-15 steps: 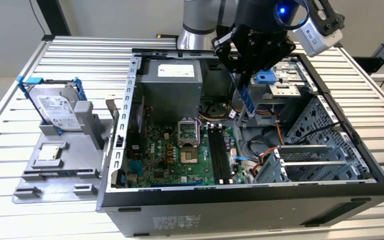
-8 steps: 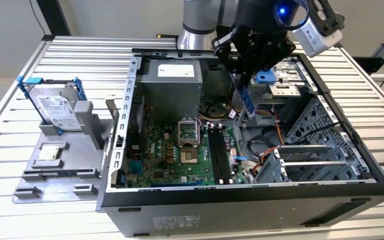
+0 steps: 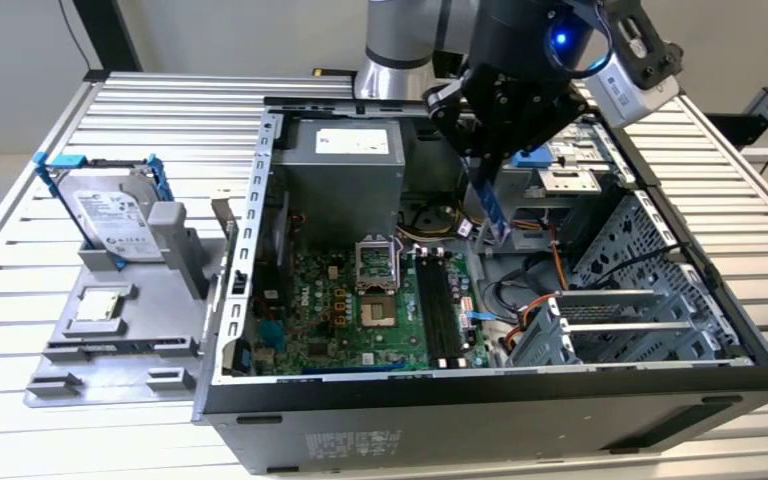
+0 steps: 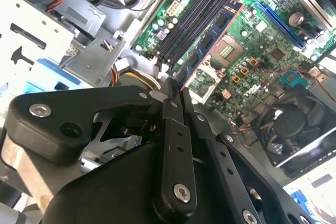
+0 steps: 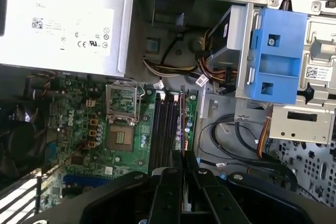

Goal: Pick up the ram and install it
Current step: 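Insert the ram into the slot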

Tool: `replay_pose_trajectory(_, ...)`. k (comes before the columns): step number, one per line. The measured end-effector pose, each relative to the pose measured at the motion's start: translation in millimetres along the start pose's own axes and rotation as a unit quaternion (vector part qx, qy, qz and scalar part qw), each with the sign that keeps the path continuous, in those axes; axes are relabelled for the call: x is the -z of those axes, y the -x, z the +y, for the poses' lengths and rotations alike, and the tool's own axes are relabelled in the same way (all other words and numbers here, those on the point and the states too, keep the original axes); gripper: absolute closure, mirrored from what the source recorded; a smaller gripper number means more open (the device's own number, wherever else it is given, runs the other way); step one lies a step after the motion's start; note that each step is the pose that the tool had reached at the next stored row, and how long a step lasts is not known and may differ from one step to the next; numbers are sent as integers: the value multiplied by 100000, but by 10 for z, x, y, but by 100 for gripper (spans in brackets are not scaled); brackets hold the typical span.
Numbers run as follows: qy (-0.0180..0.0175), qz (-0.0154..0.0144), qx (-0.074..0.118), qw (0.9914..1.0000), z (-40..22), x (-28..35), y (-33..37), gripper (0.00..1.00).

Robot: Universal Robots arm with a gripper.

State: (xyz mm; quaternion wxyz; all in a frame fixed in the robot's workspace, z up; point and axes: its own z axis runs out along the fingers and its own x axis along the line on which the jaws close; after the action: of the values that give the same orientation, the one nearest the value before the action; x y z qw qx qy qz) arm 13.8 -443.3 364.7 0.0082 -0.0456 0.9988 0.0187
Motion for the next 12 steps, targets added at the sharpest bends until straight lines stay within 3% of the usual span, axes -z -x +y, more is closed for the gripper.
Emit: replay_pose_trajectory(12, -50, 1, -18, 100000, -20, -182, 4, 100)
